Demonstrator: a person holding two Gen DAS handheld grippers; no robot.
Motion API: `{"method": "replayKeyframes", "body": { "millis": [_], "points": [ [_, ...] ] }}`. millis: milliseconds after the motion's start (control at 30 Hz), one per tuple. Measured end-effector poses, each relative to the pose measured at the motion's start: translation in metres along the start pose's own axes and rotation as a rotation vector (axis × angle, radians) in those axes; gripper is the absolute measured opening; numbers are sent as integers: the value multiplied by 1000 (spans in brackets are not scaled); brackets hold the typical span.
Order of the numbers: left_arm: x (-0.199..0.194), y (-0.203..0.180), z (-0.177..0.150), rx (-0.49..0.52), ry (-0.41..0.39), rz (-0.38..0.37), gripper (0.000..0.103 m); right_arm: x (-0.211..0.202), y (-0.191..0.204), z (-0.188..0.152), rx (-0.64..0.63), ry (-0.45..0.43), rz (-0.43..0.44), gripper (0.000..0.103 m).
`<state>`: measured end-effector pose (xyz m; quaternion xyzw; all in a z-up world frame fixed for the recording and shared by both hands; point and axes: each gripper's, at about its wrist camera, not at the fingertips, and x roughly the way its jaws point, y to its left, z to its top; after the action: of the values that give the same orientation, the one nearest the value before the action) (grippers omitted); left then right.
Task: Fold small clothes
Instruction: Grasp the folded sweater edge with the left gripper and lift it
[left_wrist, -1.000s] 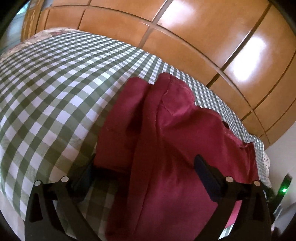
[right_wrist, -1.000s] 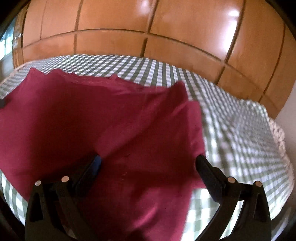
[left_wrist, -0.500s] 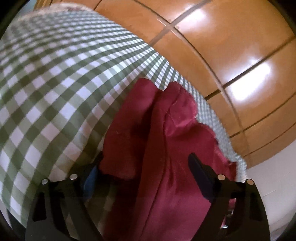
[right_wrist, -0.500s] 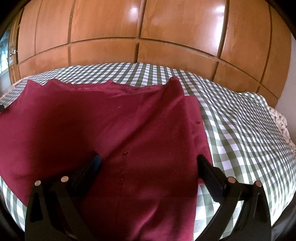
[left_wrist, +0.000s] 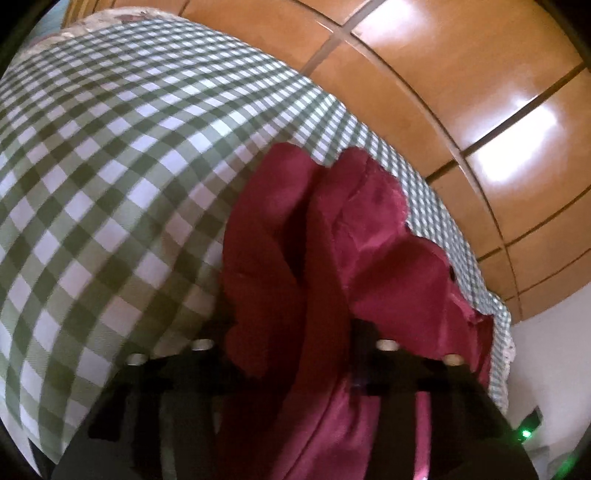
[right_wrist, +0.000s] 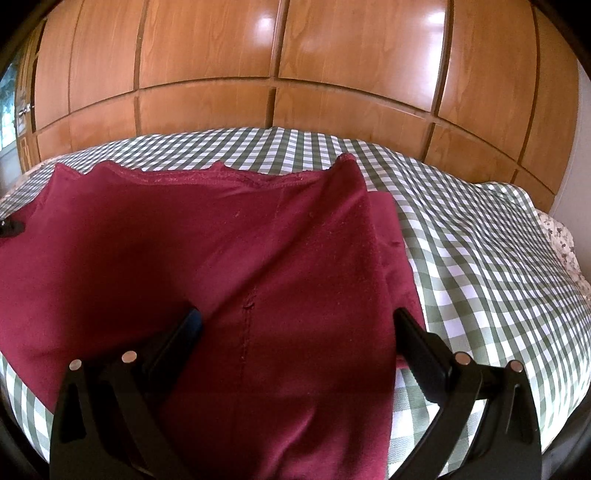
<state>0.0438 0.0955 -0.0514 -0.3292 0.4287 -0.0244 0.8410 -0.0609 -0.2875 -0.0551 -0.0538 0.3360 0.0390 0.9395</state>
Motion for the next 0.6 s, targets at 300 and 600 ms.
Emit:
{"method": "replayKeyframes", "body": {
  "millis": [300, 600],
  "points": [
    [-26, -26, 4, 40, -61, -61, 30, 0, 1, 0, -2, 6, 3, 101],
    [-51, -77, 8, 162, -93, -170, 29, -11, -14, 14, 2, 67, 4, 101]
  ]
}}
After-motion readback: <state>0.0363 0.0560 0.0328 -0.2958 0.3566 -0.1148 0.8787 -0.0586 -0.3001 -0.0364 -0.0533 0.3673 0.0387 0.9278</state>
